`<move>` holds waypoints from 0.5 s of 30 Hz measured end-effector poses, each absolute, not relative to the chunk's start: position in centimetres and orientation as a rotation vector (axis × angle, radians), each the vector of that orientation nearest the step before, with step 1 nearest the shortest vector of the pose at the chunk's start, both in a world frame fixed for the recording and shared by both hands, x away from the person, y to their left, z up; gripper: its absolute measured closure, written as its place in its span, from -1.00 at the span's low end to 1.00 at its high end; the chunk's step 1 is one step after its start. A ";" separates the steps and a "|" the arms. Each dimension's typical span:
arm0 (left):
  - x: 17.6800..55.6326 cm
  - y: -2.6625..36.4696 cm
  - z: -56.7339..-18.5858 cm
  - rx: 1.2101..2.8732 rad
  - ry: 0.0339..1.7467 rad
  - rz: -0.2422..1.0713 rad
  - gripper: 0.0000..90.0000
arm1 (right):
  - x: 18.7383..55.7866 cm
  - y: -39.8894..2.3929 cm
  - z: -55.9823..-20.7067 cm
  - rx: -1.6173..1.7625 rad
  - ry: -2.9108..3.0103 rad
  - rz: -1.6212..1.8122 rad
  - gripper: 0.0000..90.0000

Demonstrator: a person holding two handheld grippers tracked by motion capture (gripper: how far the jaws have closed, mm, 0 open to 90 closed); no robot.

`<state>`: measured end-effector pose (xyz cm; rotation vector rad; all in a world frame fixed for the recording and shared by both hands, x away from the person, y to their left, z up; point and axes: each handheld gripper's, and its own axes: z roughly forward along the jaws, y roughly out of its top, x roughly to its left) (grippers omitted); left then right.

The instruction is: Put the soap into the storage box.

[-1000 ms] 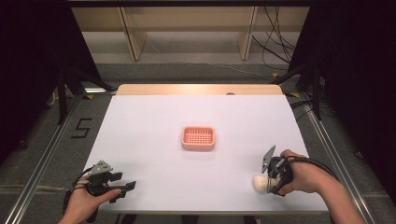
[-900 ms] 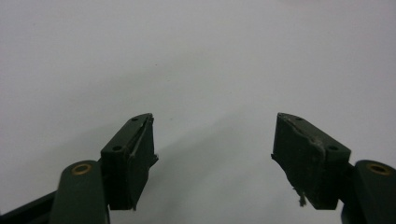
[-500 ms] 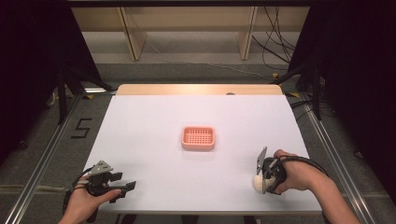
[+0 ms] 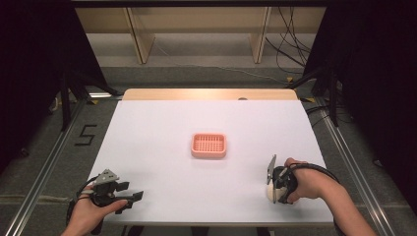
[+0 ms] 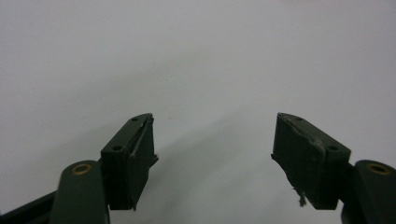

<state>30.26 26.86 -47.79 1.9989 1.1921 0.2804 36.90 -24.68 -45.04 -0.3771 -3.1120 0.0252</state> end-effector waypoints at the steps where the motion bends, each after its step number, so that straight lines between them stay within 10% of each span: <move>1: 30.4 26.9 -47.8 2.009 1.189 0.294 -0.35 | 36.9 -24.6 -45.1 -0.379 -3.109 0.024 0.11; 15: 30.2 26.8 -47.8 2.002 1.193 0.279 -0.35 | 36.7 -24.7 -45.0 -0.473 -3.097 0.003 0.12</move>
